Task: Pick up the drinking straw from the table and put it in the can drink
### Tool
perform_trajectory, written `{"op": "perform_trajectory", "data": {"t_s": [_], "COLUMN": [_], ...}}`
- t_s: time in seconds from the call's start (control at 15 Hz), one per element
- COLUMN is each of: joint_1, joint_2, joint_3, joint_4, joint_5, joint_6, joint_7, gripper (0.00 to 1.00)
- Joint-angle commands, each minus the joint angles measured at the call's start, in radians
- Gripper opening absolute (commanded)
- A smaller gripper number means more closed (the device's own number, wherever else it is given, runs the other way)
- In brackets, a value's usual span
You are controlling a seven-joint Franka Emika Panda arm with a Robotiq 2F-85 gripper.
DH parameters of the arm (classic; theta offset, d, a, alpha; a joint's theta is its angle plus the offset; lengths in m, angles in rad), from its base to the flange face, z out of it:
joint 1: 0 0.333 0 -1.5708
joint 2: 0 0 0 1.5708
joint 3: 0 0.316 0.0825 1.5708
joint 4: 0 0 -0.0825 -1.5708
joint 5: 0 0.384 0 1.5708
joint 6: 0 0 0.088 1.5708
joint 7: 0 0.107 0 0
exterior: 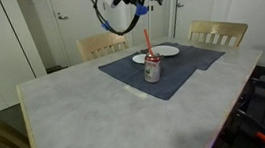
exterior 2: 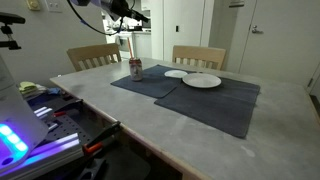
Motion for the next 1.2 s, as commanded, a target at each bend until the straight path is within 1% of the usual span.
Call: {"op": "perform_trajectory", "data": {"t_s": [0.0, 0.27, 0.47, 0.73, 1.07, 1.13], "joint_1": [-0.063, -0.118, -0.144, -0.154, -0.146, -0.143], "joint_2": [-0.071, -0.166, -0.245, -0.321, -0.388, -0.395], "joint_3": [0.003, -0.025, -0.064, -0.122, -0.189, -0.196], "joint_4": [0.024, 0.038, 0.024, 0.000, -0.070, -0.080], "joint_5": [0.134, 0.341, 0.510, 0.758, 1.119, 1.168], "joint_6": [0.137, 0.276, 0.387, 0.524, 0.686, 0.697], "joint_7": [-0.091, -0.222, -0.308, -0.438, -0.647, -0.673], "gripper": [1.00, 1.00, 1.00, 1.00, 1.00, 1.00]}}
